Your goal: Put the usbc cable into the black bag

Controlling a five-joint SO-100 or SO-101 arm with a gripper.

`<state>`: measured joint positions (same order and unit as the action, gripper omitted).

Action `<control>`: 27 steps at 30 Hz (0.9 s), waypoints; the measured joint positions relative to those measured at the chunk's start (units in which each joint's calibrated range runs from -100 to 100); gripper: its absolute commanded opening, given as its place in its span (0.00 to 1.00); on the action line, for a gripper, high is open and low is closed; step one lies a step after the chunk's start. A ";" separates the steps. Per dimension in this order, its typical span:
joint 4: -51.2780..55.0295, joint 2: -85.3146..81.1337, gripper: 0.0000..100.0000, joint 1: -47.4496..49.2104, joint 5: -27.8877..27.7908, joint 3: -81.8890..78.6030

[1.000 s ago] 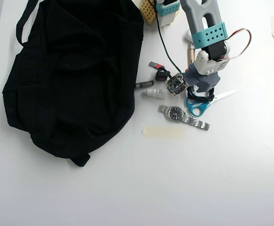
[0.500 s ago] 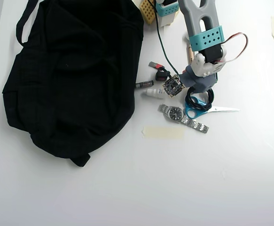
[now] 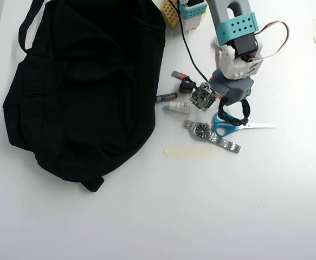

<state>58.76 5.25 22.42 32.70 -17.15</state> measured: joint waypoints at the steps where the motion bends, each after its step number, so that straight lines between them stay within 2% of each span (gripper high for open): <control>1: 0.26 -1.42 0.02 -0.44 -0.78 0.00; 6: 1.53 -9.51 0.02 -1.98 -6.84 -0.09; 14: 1.53 -27.52 0.02 -6.02 -21.64 -3.92; 24: 1.53 -54.13 0.02 -15.12 -23.93 -22.61; 27: 1.70 -60.80 0.02 -17.91 -26.08 -24.32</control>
<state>60.46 -55.55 4.51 6.62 -41.47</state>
